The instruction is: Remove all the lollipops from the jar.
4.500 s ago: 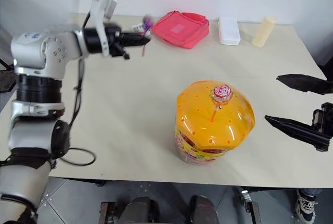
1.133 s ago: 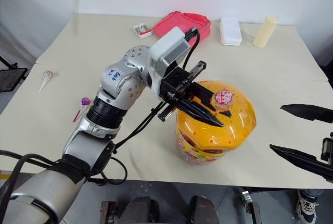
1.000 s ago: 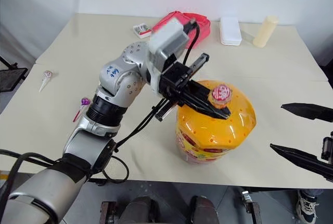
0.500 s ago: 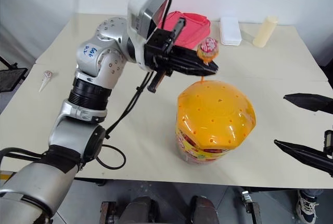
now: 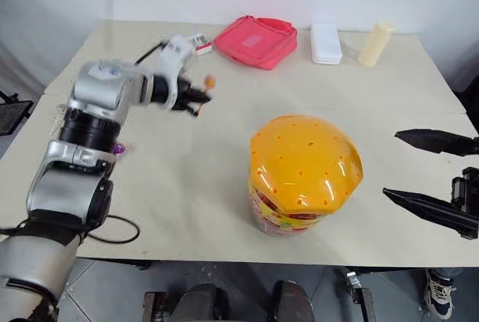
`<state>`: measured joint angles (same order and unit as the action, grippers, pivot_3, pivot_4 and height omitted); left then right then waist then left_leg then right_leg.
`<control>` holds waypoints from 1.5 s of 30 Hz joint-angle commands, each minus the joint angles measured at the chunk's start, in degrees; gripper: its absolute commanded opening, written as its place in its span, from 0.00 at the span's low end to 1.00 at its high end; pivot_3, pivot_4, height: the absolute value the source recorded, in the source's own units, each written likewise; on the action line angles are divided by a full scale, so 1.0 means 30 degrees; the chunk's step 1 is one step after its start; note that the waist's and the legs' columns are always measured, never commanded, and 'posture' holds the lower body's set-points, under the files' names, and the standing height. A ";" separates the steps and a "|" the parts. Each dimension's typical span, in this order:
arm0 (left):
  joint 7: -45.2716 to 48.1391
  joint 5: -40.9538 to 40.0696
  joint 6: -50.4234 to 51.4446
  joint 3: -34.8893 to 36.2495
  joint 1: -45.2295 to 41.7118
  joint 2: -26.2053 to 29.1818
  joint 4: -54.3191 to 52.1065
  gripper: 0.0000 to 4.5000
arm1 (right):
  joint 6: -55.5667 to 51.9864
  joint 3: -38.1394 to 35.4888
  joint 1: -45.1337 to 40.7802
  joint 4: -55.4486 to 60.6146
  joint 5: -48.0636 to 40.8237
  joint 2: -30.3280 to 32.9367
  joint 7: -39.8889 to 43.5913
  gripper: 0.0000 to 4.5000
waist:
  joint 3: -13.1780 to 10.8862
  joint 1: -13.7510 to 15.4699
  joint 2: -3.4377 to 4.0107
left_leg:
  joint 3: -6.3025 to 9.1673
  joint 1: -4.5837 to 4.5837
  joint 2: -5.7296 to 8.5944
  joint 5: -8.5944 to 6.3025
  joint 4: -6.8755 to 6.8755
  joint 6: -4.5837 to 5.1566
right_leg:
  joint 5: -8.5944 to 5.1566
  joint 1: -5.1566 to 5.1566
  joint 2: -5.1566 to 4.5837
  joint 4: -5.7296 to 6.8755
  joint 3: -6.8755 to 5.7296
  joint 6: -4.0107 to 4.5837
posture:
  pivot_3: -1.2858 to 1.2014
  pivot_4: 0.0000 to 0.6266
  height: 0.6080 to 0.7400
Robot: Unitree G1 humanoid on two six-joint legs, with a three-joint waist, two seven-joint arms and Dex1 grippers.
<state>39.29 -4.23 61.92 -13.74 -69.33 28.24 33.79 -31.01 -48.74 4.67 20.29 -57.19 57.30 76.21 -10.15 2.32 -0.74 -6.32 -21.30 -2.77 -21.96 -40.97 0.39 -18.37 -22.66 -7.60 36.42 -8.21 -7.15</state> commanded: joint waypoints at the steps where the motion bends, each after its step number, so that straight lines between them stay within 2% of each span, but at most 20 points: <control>1: -0.0406 0.0798 0.1705 -0.0608 -0.0166 0.0686 -0.0335 0.00 | 0.0473 0.0252 -0.0730 -0.0275 0.0090 0.0414 0.0321 1.00 | -0.0009 0.0105 -0.0015 | 0.0002 -0.0008 0.0001 0.0000 -0.0009 0.0000 | 0.0000 0.0000 0.0000 0.0000 0.0000 0.0000 | 0.52 0.24 1.00; 6: -0.0786 0.1422 0.3287 -0.1370 -0.0149 0.1383 0.0267 0.00 | 0.0581 0.0621 -0.1205 -0.0577 0.0419 0.0430 0.0511 1.00 | -0.0011 0.0232 -0.0019 | 0.0003 -0.0025 0.0001 0.0000 -0.0021 0.0000 | 0.0000 -0.0005 -0.0003 -0.0002 -0.0006 -0.0001 | 0.52 0.24 1.00; 10: -0.1235 0.2087 0.3290 -0.1859 -0.0181 0.1768 0.0985 0.00 | 0.0685 0.0929 -0.1538 -0.0826 0.0677 0.0437 0.0593 1.00 | -0.0010 0.0212 -0.0018 | 0.0002 -0.0023 0.0001 0.0000 -0.0028 0.0000 | 0.0000 -0.0004 -0.0005 0.0003 -0.0005 -0.0001 | 0.52 0.24 1.00; 11: -0.1273 0.2068 0.3357 -0.1772 -0.0252 0.1808 0.1130 0.09 | 0.0707 0.0986 -0.1606 -0.0874 0.0731 0.0436 0.0604 1.00 | -0.0010 0.0182 -0.0017 | -0.0002 -0.0018 0.0001 0.0000 -0.0026 0.0000 | 0.0000 -0.0004 -0.0004 0.0003 -0.0004 -0.0001 | 0.52 0.24 1.00; 13: -0.1146 0.1954 0.3118 -0.1639 -0.0263 0.1883 0.1171 0.16 | 0.0780 0.1131 -0.1772 -0.0981 0.0839 0.0433 0.0618 1.00 | -0.0007 0.0135 -0.0013 | -0.0007 -0.0006 0.0001 0.0000 -0.0020 0.0000 | 0.0000 -0.0003 -0.0004 0.0010 -0.0001 -0.0001 | 0.52 0.24 1.00; 17: -0.1661 0.1649 0.3217 -0.0724 -0.0408 0.1597 0.1278 0.44 | 0.1016 0.1588 -0.2252 -0.1401 0.1181 0.0504 0.0736 1.00 | -0.0008 0.0110 -0.0014 | -0.0016 -0.0001 0.0001 0.0000 -0.0020 0.0000 | 0.0000 -0.0003 -0.0004 0.0013 0.0008 -0.0001 | 0.52 0.24 1.00; 20: -0.1397 0.1350 0.3562 -0.0332 -0.0508 0.1878 0.0193 0.66 | 0.1224 0.1902 -0.2668 -0.1765 0.1381 0.0609 0.0923 1.00 | -0.0008 0.0184 -0.0014 | -0.0014 -0.0006 0.0001 0.0000 -0.0021 0.0000 | 0.0000 -0.0005 -0.0006 0.0014 0.0008 -0.0001 | 0.52 0.24 1.00; 24: -0.0118 -0.0264 0.5097 0.1119 -0.0591 0.2907 -0.3232 0.95 | 0.1466 0.2166 -0.3163 -0.2474 0.1724 0.0871 0.1452 1.00 | -0.0009 0.0131 -0.0015 | -0.0016 -0.0012 0.0000 0.0000 -0.0018 0.0000 | 0.0000 -0.0016 -0.0006 0.0015 0.0008 -0.0001 | 0.52 0.24 1.00; 25: 0.0400 -0.0892 0.5469 0.1480 -0.0557 0.3208 -0.4215 0.99 | 0.1505 0.2208 -0.3260 -0.2648 0.1767 0.0946 0.1540 1.00 | -0.0008 0.0123 -0.0015 | -0.0014 -0.0013 -0.0002 0.0000 -0.0020 0.0000 | 0.0000 -0.0017 -0.0006 0.0015 0.0008 -0.0001 | 0.52 0.24 1.00; 30: 0.2928 -0.4327 0.6776 0.3142 0.0978 0.5510 -1.0476 0.99 | 0.1897 0.2705 -0.3806 -0.3856 0.2407 0.1324 0.2272 1.00 | -0.0003 -0.0004 -0.0004 | -0.0015 -0.0004 -0.0003 0.0000 -0.0013 0.0000 | 0.0000 -0.0020 -0.0008 0.0023 0.0027 -0.0001 | 0.52 0.24 1.00; 31: 0.3254 -0.5100 0.6613 0.4024 0.1476 0.5547 -1.1489 0.99 | 0.1970 0.2817 -0.3888 -0.4054 0.2513 0.1368 0.2384 1.00 | 0.0000 -0.0006 0.0002 | -0.0019 0.0004 -0.0004 0.0000 -0.0011 0.0000 | 0.0000 -0.0020 -0.0008 0.0023 0.0039 -0.0001 | 0.52 0.24 1.00; 34: 0.4643 -0.7632 0.3166 0.7494 0.3941 0.4345 -1.4082 0.99 | 0.2178 0.3207 -0.4083 -0.4686 0.2834 0.1334 0.2650 1.00 | 0.0002 0.0017 0.0005 | -0.0024 0.0021 -0.0009 -0.0001 -0.0027 0.0000 | 0.0000 -0.0013 -0.0012 0.0044 0.0068 0.0000 | 0.52 0.24 1.00; 36: 0.5667 -0.7632 -0.0060 0.7430 0.5974 0.4605 -1.5224 0.99 | 0.2204 0.3423 -0.3958 -0.5466 0.3139 0.1318 0.2900 1.00 | 0.0002 0.0009 0.0005 | -0.0025 0.0012 -0.0012 -0.0001 -0.0048 0.0000 | 0.0000 -0.0012 -0.0013 0.0049 0.0074 -0.0001 | 0.52 0.24 1.00; 38: 0.7270 -0.6984 -0.4932 0.6903 0.7498 0.4789 -1.5582 0.99 | 0.2264 0.3486 -0.3683 -0.6358 0.3409 0.1281 0.3296 1.00 | 0.0001 0.0020 0.0004 | -0.0039 0.0028 -0.0011 -0.0001 -0.0041 0.0000 | 0.0000 -0.0012 -0.0010 0.0048 0.0084 0.0000 | 0.52 0.24 1.00; 39: 0.8010 -0.7180 -0.5902 0.6766 0.8219 0.4883 -1.5709 0.99 | 0.2331 0.3526 -0.3506 -0.6789 0.3581 0.1309 0.3569 1.00 | 0.0001 0.0053 0.0004 | -0.0043 0.0025 -0.0011 -0.0001 -0.0036 0.0000 | 0.0000 -0.0013 -0.0007 0.0043 0.0082 0.0000 | 0.52 0.24 1.00; 45: 0.7602 -0.9045 -0.5214 0.7391 1.2672 0.4660 -1.7036 0.99 | 0.3108 0.4287 -0.3193 -0.9059 0.4737 0.1571 0.4742 1.00 | 0.0006 0.0012 0.0014 | -0.0096 0.0059 -0.0009 -0.0001 -0.0024 0.0002 | 0.0000 -0.0014 -0.0005 0.0039 0.0127 0.0000 | 0.52 0.24 1.00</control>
<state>63.15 -29.89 47.27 6.76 -32.16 42.12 -14.96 -22.99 -35.77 -5.22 -6.11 -43.73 60.51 87.26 -10.13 2.36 -0.70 -6.59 -21.17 -2.80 -21.97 -41.04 0.39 -18.36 -22.71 -7.61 36.53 -7.85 -7.15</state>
